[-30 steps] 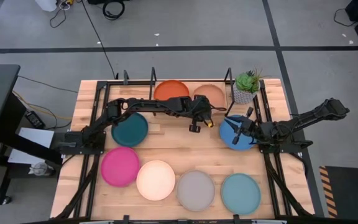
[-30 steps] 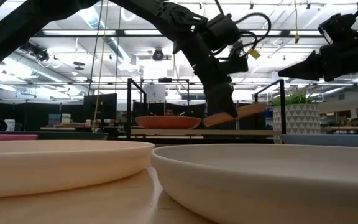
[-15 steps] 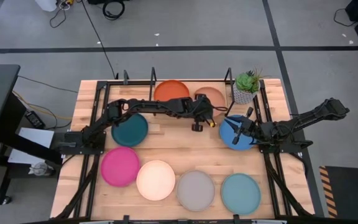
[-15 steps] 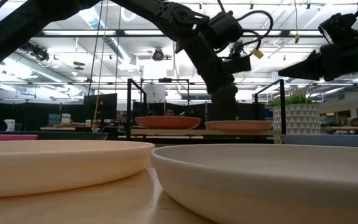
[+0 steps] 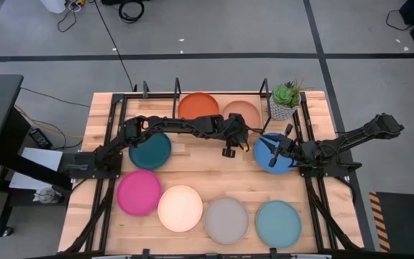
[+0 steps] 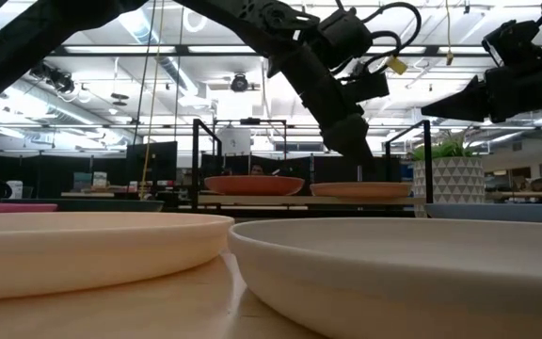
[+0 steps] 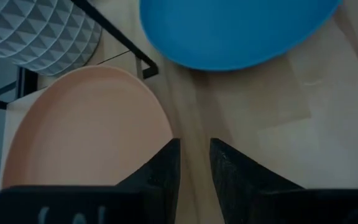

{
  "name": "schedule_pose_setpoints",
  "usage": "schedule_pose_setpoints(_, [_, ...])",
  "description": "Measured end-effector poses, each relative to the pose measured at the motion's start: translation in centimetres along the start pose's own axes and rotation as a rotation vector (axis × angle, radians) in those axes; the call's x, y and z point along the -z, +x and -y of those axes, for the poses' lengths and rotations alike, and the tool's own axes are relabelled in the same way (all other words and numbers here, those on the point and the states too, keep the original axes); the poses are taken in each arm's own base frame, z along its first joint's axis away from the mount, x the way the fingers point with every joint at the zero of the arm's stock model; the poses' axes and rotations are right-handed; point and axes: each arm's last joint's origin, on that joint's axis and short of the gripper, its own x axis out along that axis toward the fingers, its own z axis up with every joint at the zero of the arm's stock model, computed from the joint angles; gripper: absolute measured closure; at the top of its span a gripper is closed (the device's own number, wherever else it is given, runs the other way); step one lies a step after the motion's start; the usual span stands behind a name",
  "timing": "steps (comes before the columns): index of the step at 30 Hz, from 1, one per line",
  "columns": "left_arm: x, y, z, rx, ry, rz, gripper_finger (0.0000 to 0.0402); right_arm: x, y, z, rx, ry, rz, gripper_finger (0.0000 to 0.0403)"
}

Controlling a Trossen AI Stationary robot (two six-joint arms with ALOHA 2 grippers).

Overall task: Place and stack plates onto a shelf
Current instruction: Put the brown plate on the shelf

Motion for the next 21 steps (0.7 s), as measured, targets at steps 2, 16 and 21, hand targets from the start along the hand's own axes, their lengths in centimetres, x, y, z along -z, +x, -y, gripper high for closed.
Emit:
schedule_pose_setpoints(2, [0.1,0.0,-0.1,-0.013,-0.001,-0.009,0.0308,0.0,0.0,0.0,-0.005,0.006,0.001,0.0335])
schedule_pose_setpoints(16, [1.4,3.2,1.3,-0.185,0.090,-0.138,0.0308,0.1,0.0,-0.1,-0.027,0.000,-0.002,0.0335])
schedule_pose_setpoints(21, [1.1,2.9,1.1,-0.207,0.085,-0.129,0.0308,0.1,0.0,-0.1,-0.029,0.001,-0.002,0.0335])
